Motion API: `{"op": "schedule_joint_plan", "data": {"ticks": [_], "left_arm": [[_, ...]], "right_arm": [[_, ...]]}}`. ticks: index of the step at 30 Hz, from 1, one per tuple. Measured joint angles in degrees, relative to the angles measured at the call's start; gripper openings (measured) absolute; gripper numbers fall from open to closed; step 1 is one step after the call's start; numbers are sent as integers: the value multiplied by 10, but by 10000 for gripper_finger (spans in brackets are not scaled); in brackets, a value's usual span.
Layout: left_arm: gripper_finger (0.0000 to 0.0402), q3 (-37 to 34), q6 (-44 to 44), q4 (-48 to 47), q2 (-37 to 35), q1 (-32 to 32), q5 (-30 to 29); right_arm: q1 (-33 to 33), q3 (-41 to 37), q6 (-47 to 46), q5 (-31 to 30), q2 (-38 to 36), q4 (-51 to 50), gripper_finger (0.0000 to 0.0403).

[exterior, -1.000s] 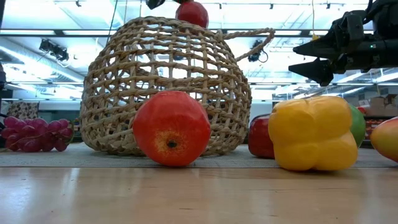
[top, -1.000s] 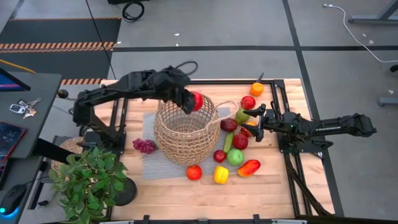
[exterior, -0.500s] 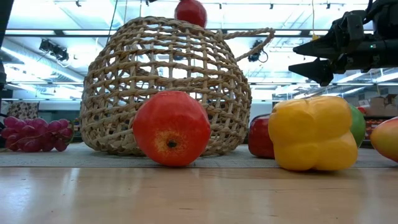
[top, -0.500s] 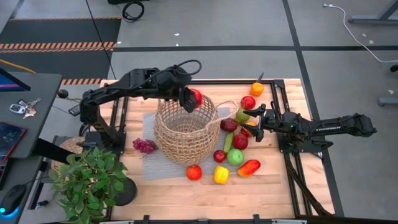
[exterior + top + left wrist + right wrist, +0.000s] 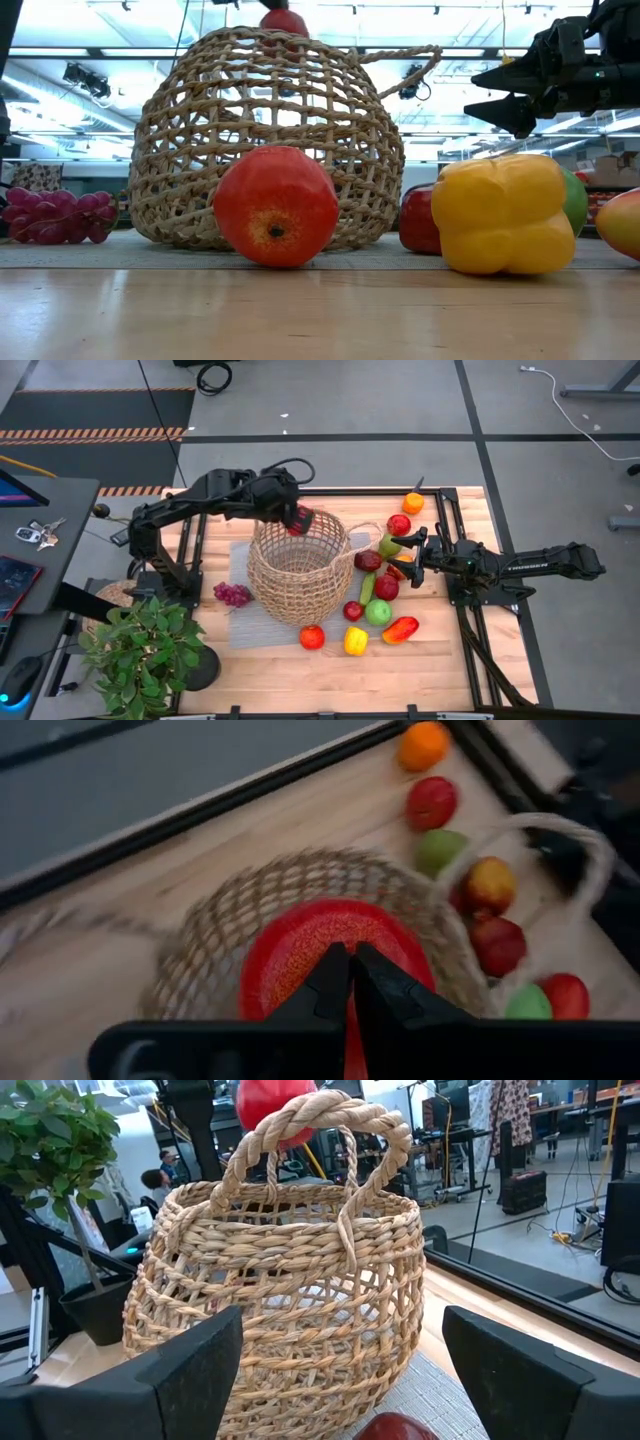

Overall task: Build produce basket
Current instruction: Put the red apple into the brown basket

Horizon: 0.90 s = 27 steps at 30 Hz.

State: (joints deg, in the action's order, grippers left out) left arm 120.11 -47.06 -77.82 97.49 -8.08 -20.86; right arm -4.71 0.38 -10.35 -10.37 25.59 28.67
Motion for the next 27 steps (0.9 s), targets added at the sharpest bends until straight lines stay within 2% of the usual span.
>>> {"op": "schedule_joint_plan", "data": {"ticks": [7,17,27], "left_arm": [[11,0,-152,-75,0,14,-33],[11,0,-316,-102,3,46,-66],[11,-9,-448,-122,52,78,-76]], "right_arm": [[0,0,0,0,0,0,348],[0,0,0,0,0,0,348],[0,0,0,0,0,0,348]]}}
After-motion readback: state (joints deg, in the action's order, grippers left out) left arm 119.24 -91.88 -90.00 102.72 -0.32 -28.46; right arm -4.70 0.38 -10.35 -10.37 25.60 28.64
